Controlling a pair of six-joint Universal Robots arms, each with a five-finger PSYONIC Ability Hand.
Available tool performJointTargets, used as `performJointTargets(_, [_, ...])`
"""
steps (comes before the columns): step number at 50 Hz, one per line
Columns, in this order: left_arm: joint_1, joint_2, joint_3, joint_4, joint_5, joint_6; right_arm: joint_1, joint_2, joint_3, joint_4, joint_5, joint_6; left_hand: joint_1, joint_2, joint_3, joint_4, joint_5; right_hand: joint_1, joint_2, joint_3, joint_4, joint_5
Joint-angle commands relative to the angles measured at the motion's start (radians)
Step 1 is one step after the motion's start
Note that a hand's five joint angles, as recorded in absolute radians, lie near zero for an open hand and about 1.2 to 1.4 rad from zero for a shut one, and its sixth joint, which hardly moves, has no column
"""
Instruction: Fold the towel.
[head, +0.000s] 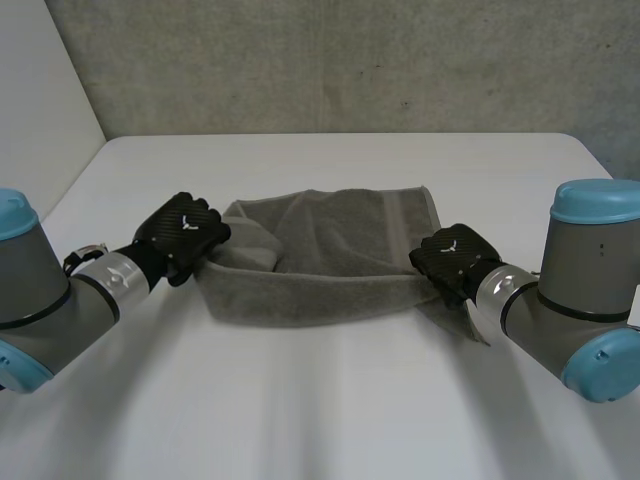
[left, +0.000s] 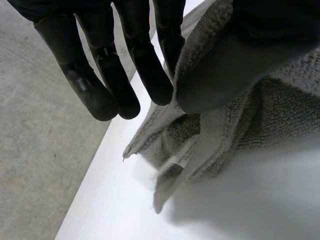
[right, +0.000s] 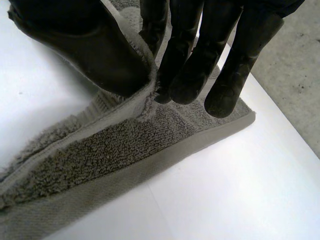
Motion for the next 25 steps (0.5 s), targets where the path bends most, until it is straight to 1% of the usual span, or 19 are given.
performJointTargets(1, [0.017,0.038,-0.019,-0.008,-0.061,-0.042,-0.003,-0.005,-0.008,0.006,0.004,0.159,-0.021,-0.094,-0.134,-0.113,-0.248,0.063,0.065,0.056,0.061,0.038])
performJointTargets(2, [0.023,0.053,-0.033,-0.008,-0.092,-0.07,-0.006,-0.009,-0.008,0.008,0.004,0.203,-0.021,-0.094,-0.134,-0.113,-0.248,-0.052,-0.051,-0.059,-0.055,-0.077])
performJointTargets(3, [0.023,0.054,-0.033,-0.008,-0.092,-0.07,-0.006,-0.009,-0.008,0.008,0.004,0.203,-0.021,-0.094,-0.134,-0.113,-0.248,-0.053,-0.052,-0.061,-0.056,-0.079])
performJointTargets(5, [0.025,0.079,-0.063,-0.007,-0.145,-0.125,-0.021,-0.021,0.007,0.006,-0.003,0.276,-0.021,-0.094,-0.134,-0.113,-0.248,-0.652,-0.651,-0.659,-0.655,-0.677])
performJointTargets(6, [0.025,0.08,-0.063,-0.008,-0.146,-0.125,-0.021,-0.021,0.007,0.006,-0.004,0.277,-0.021,-0.094,-0.134,-0.113,-0.248,-0.655,-0.654,-0.662,-0.658,-0.68])
performJointTargets(7, [0.026,0.092,-0.077,-0.009,-0.168,-0.149,-0.021,-0.026,0.016,0.001,-0.004,0.302,-0.021,-0.094,-0.134,-0.113,-0.248,-0.777,-0.776,-0.785,-0.78,-0.802])
performJointTargets(11, [0.034,0.138,-0.134,-0.009,-0.195,-0.196,-0.024,-0.057,0.067,-0.002,-0.005,0.347,-0.021,-0.094,-0.134,-0.113,-0.248,-0.793,-0.791,-0.8,-0.795,-0.818])
performJointTargets(17, [0.04,0.185,-0.181,-0.009,-0.199,-0.212,-0.036,-0.07,0.136,-0.009,-0.005,0.349,-0.021,-0.094,-0.134,-0.113,-0.248,-0.799,-0.797,-0.806,-0.801,-0.824])
performJointTargets(22, [0.042,0.225,-0.218,-0.02,-0.199,-0.237,-0.068,-0.095,0.228,-0.069,-0.004,0.352,-0.021,-0.094,-0.134,-0.113,-0.248,-0.799,-0.797,-0.806,-0.801,-0.824])
performJointTargets(25, [0.042,0.23,-0.221,-0.029,-0.201,-0.246,-0.082,-0.106,0.247,-0.088,0.0,0.355,-0.021,-0.094,-0.134,-0.113,-0.248,-0.802,-0.8,-0.809,-0.804,-0.827])
